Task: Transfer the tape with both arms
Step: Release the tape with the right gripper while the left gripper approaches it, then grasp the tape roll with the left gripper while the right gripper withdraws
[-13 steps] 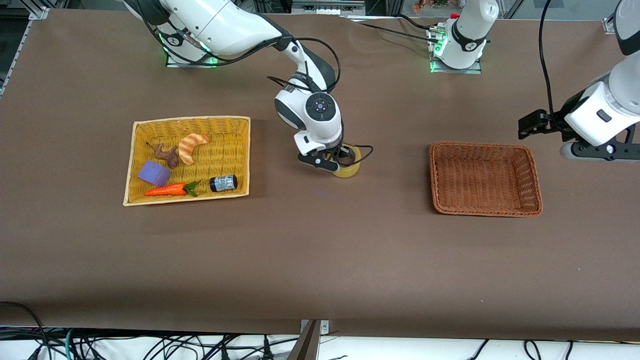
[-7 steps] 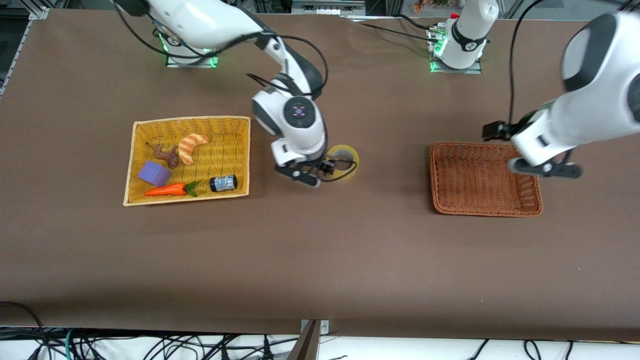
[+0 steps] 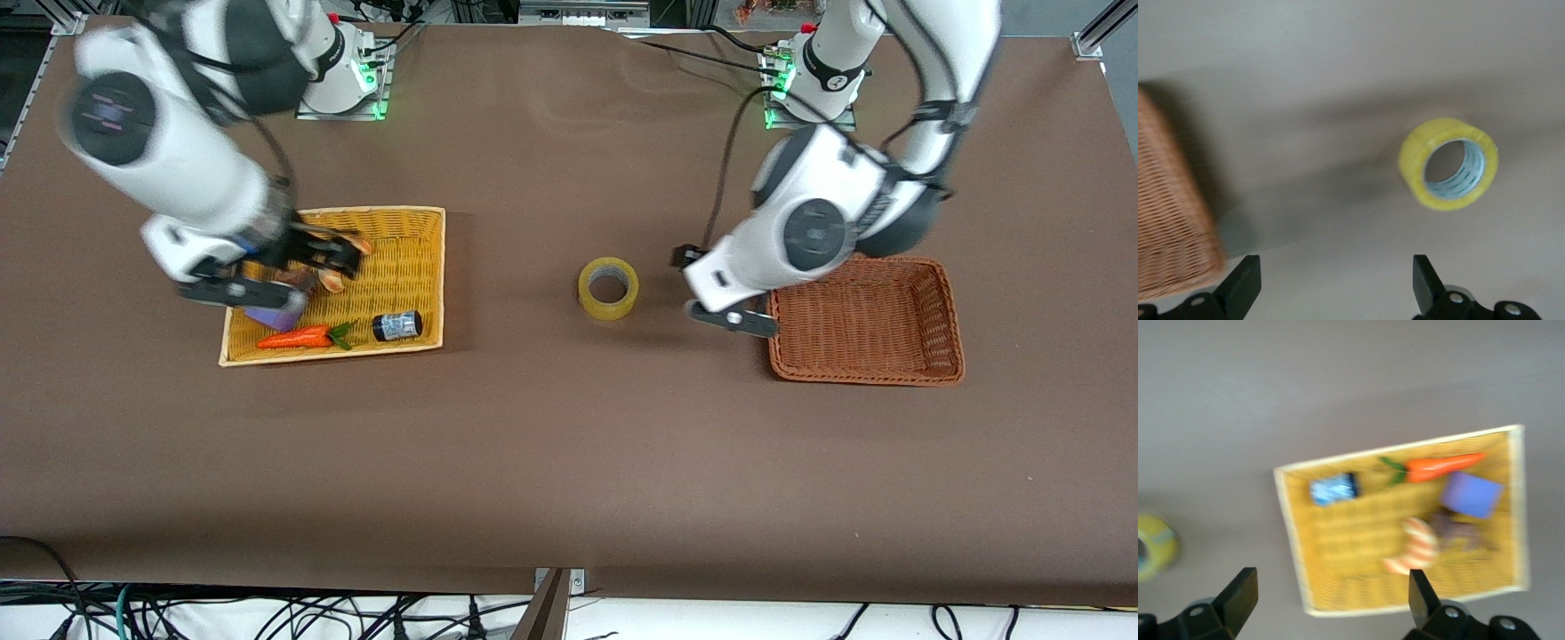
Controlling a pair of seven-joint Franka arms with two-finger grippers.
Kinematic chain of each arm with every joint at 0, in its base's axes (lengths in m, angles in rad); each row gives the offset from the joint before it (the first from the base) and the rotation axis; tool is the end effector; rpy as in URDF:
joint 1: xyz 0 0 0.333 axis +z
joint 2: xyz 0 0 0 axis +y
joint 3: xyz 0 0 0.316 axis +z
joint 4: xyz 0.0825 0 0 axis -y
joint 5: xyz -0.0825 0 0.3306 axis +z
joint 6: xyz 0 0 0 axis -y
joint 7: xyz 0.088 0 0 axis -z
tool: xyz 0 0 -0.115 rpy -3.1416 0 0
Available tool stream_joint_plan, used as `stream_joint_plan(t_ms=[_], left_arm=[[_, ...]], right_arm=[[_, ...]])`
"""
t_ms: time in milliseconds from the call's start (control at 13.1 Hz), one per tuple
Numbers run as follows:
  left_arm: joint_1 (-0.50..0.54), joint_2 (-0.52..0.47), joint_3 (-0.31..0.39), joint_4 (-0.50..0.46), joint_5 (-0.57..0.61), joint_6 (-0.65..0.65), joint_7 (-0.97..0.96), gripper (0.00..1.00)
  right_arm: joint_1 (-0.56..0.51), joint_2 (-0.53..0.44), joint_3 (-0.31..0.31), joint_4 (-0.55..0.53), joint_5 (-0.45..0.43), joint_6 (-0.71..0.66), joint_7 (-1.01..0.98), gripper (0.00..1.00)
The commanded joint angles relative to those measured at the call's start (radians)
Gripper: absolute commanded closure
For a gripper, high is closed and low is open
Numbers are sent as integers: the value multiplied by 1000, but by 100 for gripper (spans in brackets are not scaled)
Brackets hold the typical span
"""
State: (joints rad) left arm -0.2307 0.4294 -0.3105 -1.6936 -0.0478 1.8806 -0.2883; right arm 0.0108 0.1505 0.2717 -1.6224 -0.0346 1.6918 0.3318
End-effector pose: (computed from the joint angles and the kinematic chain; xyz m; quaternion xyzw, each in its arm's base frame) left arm 0.5123 -0.2901 0.3611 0.9840 -0.1091 -0.1365 0.0345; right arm 0.5287 0.1399 0.5285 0.9990 -0.0226 -0.0369 0.0085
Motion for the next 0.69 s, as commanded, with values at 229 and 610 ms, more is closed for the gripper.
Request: stream_joint_plan(t_ms=[229, 610], left_arm=[[-139, 186, -1, -72, 121, 323, -211, 0], [-134, 246, -1, -95, 157, 470, -207, 97]], right_arm=[[-127, -134, -40, -106, 36, -67, -284, 0], [-127, -155, -39, -146, 35, -37, -284, 0]])
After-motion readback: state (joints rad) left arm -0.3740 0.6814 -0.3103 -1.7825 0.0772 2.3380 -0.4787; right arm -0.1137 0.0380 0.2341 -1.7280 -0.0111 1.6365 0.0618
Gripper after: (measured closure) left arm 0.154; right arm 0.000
